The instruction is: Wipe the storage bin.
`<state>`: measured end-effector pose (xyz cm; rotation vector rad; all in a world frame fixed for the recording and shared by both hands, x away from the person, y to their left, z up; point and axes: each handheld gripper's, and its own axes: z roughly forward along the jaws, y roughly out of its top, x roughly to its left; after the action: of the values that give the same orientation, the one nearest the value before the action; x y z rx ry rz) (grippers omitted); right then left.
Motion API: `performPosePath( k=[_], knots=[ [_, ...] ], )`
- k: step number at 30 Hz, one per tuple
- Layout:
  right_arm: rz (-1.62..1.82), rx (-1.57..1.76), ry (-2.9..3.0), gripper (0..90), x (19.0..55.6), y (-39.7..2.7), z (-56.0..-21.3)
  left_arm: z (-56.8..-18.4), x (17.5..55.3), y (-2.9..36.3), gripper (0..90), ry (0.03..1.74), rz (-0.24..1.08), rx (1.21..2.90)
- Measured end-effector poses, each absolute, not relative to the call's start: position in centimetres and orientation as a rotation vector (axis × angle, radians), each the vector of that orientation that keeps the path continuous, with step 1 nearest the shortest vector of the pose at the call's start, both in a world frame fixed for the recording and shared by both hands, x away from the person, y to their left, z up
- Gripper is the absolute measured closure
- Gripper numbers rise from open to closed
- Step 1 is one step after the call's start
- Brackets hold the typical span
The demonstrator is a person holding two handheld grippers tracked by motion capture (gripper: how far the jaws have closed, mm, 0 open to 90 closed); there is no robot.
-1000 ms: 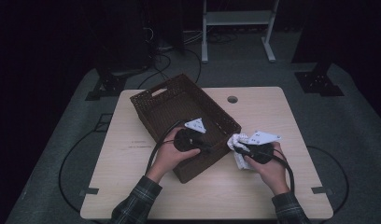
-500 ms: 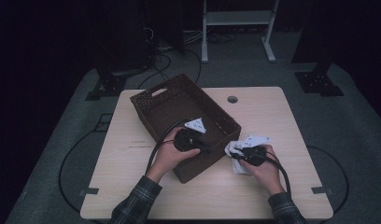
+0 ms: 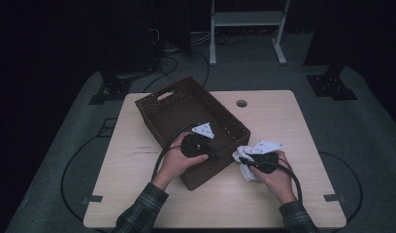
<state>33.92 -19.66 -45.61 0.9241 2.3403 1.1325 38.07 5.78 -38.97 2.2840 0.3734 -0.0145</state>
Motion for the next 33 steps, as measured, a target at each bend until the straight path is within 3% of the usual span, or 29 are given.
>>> performPosePath(
  k=[20,33],
  knots=[
    [1.262,0.822,2.182,77.4,32.1,-20.5,-41.1,-39.0,38.1,5.7,74.1,0.375,-0.012,2.282],
    [1.27,0.814,2.2,77.4,32.2,-20.1,-41.6,-39.0,38.0,5.7,74.1,0.376,-0.01,2.282]
  ],
)
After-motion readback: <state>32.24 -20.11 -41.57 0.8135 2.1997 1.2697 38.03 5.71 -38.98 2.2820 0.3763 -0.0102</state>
